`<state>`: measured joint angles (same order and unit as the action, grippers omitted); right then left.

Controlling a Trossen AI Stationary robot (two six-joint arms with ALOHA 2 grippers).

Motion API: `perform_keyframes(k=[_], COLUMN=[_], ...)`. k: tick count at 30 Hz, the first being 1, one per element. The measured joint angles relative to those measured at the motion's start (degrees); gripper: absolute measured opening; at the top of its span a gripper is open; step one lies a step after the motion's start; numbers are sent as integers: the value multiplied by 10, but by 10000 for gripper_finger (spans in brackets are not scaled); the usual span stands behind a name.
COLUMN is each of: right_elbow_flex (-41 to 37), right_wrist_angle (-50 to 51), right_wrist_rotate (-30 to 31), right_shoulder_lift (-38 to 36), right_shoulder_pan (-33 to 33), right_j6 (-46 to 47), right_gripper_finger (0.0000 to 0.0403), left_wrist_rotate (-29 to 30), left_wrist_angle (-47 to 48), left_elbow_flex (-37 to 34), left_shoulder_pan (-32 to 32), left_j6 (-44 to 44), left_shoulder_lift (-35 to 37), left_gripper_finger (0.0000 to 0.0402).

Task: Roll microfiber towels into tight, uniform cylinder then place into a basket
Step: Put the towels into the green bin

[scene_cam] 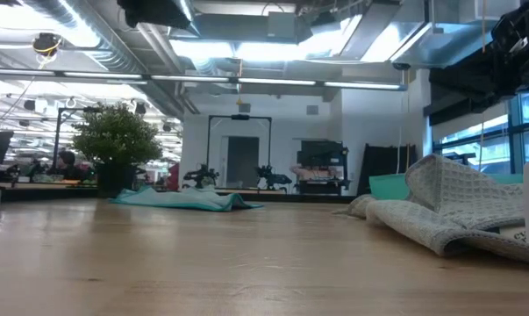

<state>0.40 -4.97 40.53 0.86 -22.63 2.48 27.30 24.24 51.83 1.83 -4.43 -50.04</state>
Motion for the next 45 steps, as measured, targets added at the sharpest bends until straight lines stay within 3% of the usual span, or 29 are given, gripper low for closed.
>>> perform_keyframes(k=[10, 16, 26, 30, 35, 45], right_elbow_flex=[0, 0, 0, 0, 0, 0], right_wrist_angle=[0, 0, -24, -27, -31, -47], right_wrist_rotate=[0, 0, 0, 0, 0, 0], right_shoulder_lift=[0, 0, 0, 0, 0, 0], right_shoulder_pan=[0, 0, 0, 0, 0, 0], right_j6=[0, 0, 1, 1, 1, 1], right_gripper_finger=[14, 14, 14, 14, 14, 14], left_wrist_rotate=[-30, -122, -321, -383, -369, -369], left_wrist_angle=[-4, 3, 11, -44, -97, -173], left_elbow_flex=[0, 38, 116, 121, 122, 123], left_shoulder_pan=[14, 58, 112, 127, 121, 71], left_j6=[-30, -54, 142, 201, 205, 230], left_shoulder_lift=[-53, -139, -310, -364, -407, -449], left_gripper_finger=[33, 11, 1, 1, 10, 68])
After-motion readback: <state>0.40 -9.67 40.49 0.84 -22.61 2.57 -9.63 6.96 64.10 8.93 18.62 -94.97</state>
